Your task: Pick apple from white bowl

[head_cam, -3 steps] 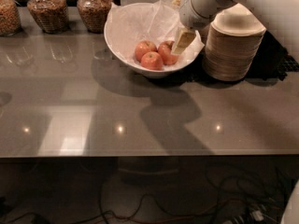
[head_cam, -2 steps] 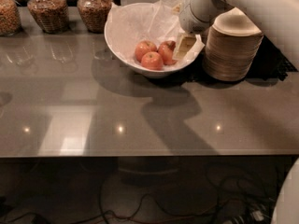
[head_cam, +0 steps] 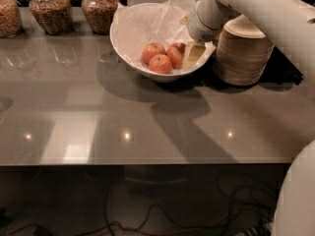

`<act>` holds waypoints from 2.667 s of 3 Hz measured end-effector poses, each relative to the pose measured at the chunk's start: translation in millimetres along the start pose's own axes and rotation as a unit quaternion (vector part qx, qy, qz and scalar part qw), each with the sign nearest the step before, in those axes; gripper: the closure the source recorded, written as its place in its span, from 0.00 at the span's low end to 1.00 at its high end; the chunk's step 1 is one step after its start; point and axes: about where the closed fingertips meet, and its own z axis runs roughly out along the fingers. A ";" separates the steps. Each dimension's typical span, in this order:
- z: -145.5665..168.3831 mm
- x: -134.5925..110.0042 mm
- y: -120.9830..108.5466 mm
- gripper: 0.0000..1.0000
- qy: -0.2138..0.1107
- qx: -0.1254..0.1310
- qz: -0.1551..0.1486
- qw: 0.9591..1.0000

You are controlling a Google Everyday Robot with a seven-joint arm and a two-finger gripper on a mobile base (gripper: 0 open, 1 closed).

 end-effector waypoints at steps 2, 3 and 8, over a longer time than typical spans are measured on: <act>18.7 5.9 -0.4 0.28 0.004 -0.009 0.012 1.000; 27.4 12.9 2.7 0.31 0.008 -0.015 0.023 1.000; 25.6 23.0 11.1 0.99 0.020 -0.024 0.044 0.999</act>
Offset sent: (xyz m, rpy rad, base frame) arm 0.0178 -0.0039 -0.0201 0.0081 0.0313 -0.0390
